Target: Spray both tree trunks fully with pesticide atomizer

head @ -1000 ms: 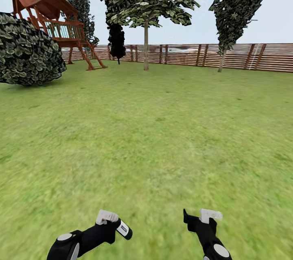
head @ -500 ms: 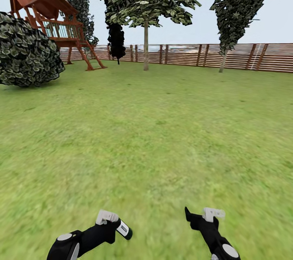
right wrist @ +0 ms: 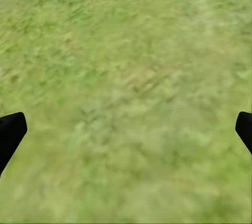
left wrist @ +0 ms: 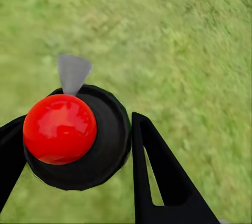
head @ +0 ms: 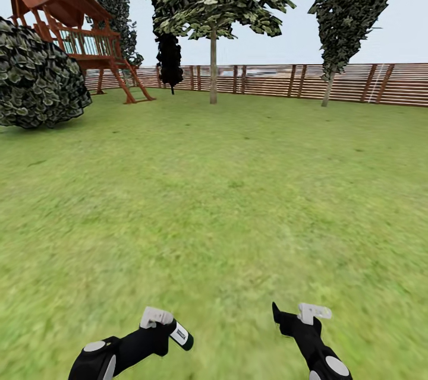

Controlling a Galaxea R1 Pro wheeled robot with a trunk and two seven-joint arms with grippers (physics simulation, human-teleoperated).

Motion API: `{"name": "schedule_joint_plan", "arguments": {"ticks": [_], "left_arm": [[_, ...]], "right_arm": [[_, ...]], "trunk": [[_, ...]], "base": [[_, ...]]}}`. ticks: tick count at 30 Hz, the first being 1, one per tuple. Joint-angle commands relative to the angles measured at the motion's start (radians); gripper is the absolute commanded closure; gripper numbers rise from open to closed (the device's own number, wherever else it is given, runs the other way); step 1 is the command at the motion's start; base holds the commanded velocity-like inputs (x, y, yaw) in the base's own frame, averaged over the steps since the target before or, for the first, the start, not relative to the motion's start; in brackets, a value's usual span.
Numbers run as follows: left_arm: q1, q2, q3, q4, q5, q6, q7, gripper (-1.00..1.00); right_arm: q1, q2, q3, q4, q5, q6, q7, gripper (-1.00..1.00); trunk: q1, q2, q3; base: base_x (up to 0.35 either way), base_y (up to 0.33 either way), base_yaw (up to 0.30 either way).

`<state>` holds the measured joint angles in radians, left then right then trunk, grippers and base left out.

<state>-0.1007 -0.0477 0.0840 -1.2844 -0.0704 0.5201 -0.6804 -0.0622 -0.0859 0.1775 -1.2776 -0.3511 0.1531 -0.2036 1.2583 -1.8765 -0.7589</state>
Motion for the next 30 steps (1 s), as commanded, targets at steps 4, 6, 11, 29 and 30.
{"name": "schedule_joint_plan", "arguments": {"ticks": [4, 6, 11, 29, 30], "left_arm": [[-0.001, -0.001, 0.003, -0.002, -0.008, 0.004, -0.007, 1.0], [-0.001, -0.001, 0.003, -0.001, -0.008, 0.004, -0.007, 1.0], [-0.001, -0.001, 0.005, -0.001, -0.008, 0.004, -0.007, 1.0], [-0.001, -0.001, 0.006, 0.0, -0.01, 0.004, -0.007, 1.0], [-0.001, -0.001, 0.006, 0.0, -0.01, 0.004, -0.007, 1.0]], "right_arm": [[-0.001, -0.002, 0.005, -0.005, -0.005, 0.008, -0.008, -1.0], [-0.001, -0.002, 0.005, -0.008, -0.005, 0.009, -0.007, -1.0], [0.001, -0.003, 0.005, -0.013, -0.005, 0.01, -0.007, -1.0], [0.002, -0.003, 0.006, -0.019, -0.006, 0.01, -0.007, -1.0], [0.002, -0.003, 0.005, -0.019, -0.006, 0.01, -0.007, -1.0]], "trunk": [[0.001, 0.0, -0.001], [0.001, 0.0, -0.001], [0.001, 0.0, -0.001], [0.001, 0.0, -0.001], [0.001, 0.0, -0.001]], "base": [[0.342, 0.0, 0.0], [0.342, 0.0, 0.0], [0.342, 0.0, 0.0], [0.342, 0.0, 0.054], [0.342, 0.0, 0.001]]}}
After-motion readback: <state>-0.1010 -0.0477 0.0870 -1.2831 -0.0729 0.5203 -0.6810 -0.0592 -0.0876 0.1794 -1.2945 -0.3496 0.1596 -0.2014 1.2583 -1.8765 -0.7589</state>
